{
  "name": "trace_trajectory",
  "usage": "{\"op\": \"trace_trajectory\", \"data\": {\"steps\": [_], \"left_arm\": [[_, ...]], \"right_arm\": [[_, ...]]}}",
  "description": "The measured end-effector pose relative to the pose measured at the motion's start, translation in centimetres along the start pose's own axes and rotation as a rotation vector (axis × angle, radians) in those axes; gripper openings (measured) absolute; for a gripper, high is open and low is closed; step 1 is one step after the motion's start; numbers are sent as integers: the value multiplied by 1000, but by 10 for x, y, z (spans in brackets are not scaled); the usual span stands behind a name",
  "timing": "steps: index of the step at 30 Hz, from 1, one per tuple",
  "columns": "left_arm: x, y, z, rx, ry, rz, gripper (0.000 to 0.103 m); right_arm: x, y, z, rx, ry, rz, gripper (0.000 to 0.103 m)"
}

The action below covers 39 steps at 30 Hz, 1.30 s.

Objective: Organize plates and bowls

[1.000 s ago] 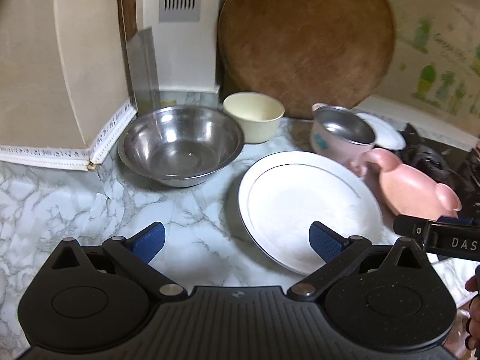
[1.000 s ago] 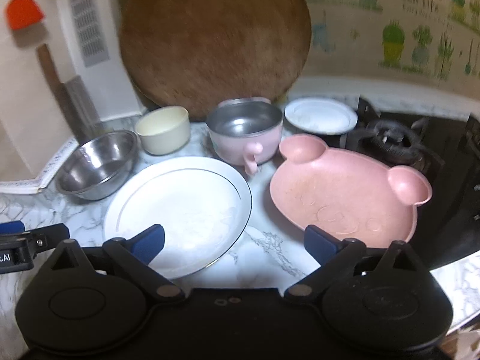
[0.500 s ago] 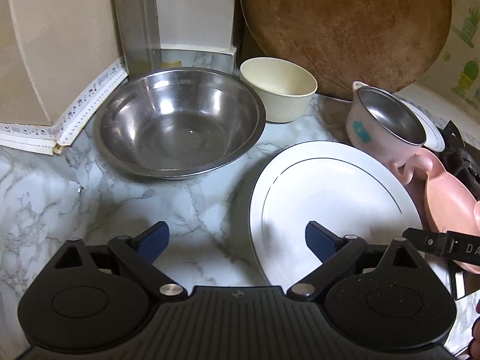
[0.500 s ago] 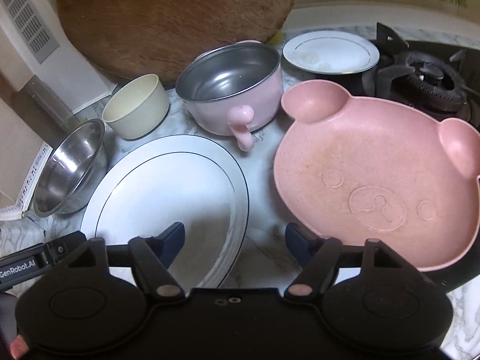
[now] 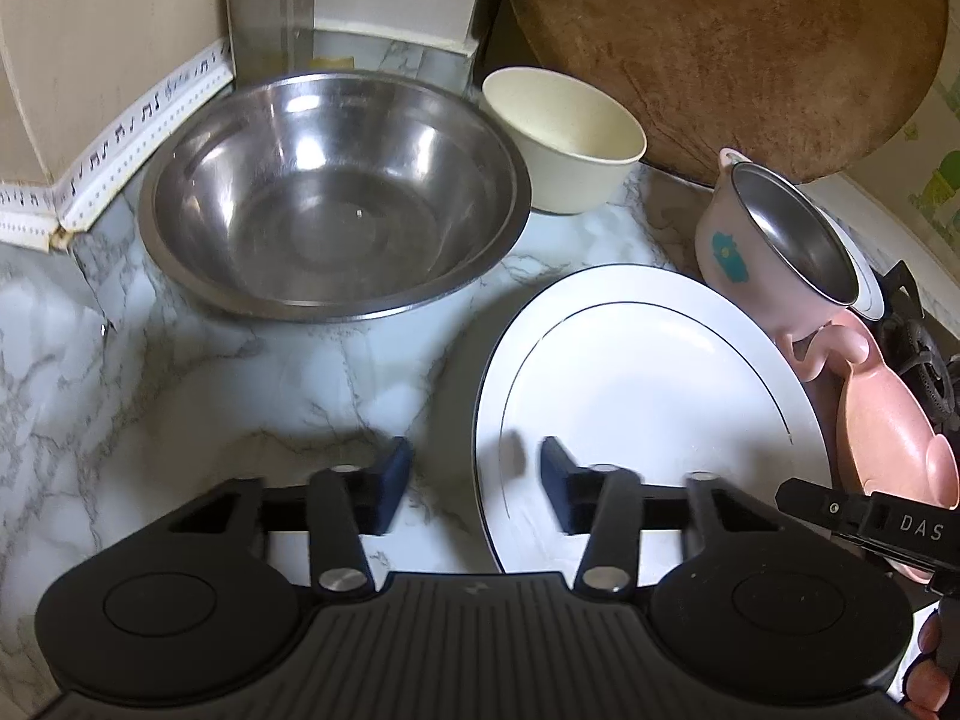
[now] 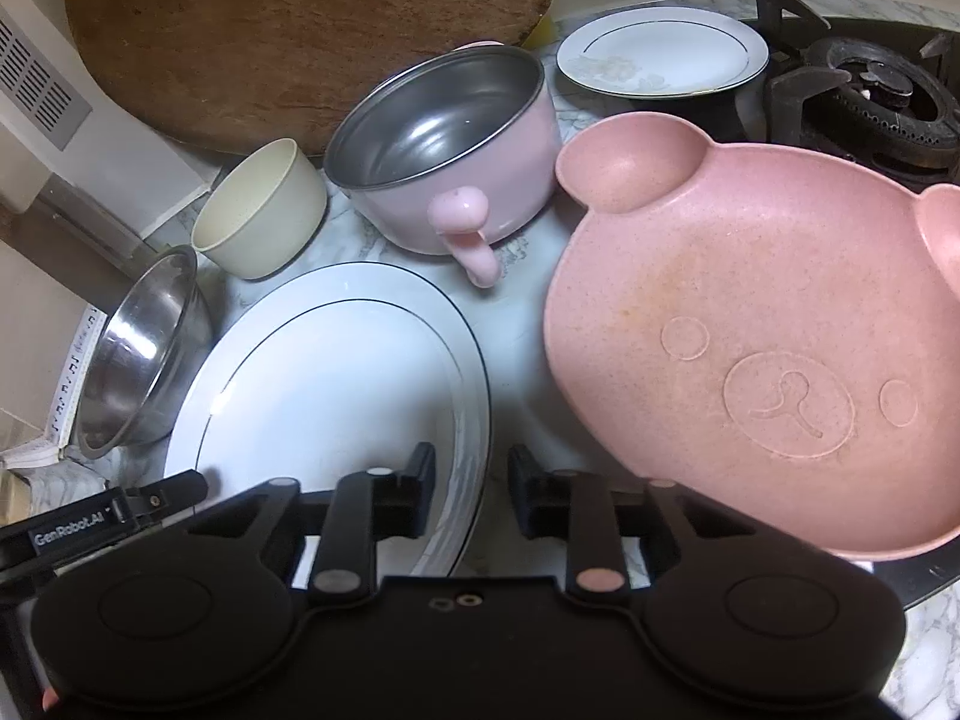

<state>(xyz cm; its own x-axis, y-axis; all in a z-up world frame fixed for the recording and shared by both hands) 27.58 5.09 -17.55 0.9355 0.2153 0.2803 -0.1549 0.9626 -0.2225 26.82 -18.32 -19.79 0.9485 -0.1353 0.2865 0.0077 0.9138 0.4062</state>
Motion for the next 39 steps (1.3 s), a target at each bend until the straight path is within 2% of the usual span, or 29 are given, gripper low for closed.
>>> {"op": "trace_trajectory", "data": {"steps": [3,5,9,14,23,39], "left_arm": [[-1,3,-2,-17,16,24,30],[-3,4,-3,-21,20,24,28],[-5,3,-2,-43,23,20,20],[-8,2,-2,-59,34,26,13],[-22,13,9,-44,46,14,13],[-72,65,43,-14,36,50,13]], "right_arm": [[0,-1,2,8,-4,-5,21],[0,-4,3,7,-8,-17,20],[-1,-4,4,15,-9,-14,9],[-4,-1,5,0,-20,0,9],[-18,6,7,0,1,46,9],[-68,41,9,49,53,150,9]]}}
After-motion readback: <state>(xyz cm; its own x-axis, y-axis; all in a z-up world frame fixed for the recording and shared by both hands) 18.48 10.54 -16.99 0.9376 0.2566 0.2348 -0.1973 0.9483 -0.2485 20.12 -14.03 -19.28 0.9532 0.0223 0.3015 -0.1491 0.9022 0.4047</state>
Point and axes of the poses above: each gripper's, at about its wrist camera, not at the fingertips, and z roughly against the way its jaws point, y to its left, x to its top, the point moved 8 cm from there along -z, roughly the way its jaws point, and after that the axes turned 13 degrees about y, right-handed, at the moved point
